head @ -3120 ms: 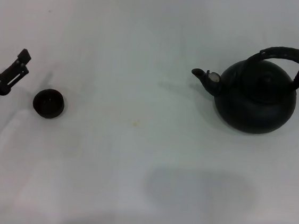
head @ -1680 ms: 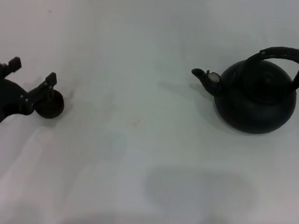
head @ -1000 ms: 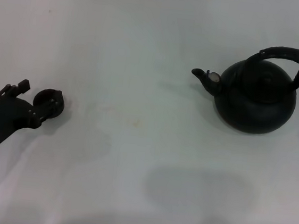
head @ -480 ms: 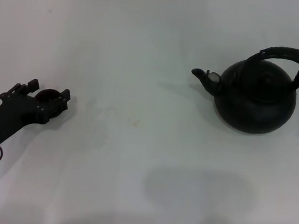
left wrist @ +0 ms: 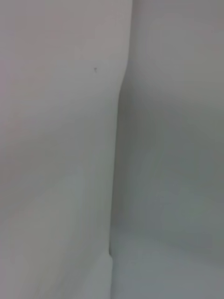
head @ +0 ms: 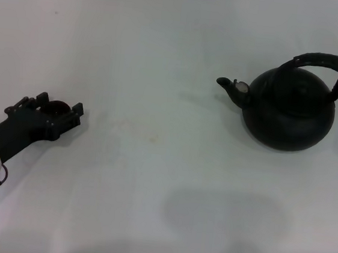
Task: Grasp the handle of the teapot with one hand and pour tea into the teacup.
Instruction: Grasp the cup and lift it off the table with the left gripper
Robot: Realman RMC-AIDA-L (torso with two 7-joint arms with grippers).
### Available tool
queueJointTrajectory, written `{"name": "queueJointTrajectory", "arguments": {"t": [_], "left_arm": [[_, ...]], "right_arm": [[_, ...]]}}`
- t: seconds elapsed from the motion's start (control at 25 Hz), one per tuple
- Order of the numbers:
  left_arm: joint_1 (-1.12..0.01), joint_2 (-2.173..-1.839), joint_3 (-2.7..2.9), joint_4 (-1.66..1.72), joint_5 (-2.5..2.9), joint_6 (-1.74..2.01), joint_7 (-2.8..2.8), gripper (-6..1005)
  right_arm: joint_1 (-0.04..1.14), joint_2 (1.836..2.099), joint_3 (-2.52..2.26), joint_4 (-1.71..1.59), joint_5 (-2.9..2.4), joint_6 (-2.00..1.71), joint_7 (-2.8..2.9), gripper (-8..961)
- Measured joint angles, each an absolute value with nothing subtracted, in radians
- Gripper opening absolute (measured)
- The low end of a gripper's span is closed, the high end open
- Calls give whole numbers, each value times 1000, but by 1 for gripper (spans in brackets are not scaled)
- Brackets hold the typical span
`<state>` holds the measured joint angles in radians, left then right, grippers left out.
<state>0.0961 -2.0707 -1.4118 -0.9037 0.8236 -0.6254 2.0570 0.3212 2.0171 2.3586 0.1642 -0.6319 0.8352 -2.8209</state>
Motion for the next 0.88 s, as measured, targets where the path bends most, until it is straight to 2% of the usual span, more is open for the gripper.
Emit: {"name": "queueJointTrajectory", "arguments": {"t": [0.88], "left_arm": [[101, -2071, -1410, -908, 902, -624, 1986, 861]], "right_arm": [[324, 2017, 2359, 162, -632, 844, -2821, 723]]}}
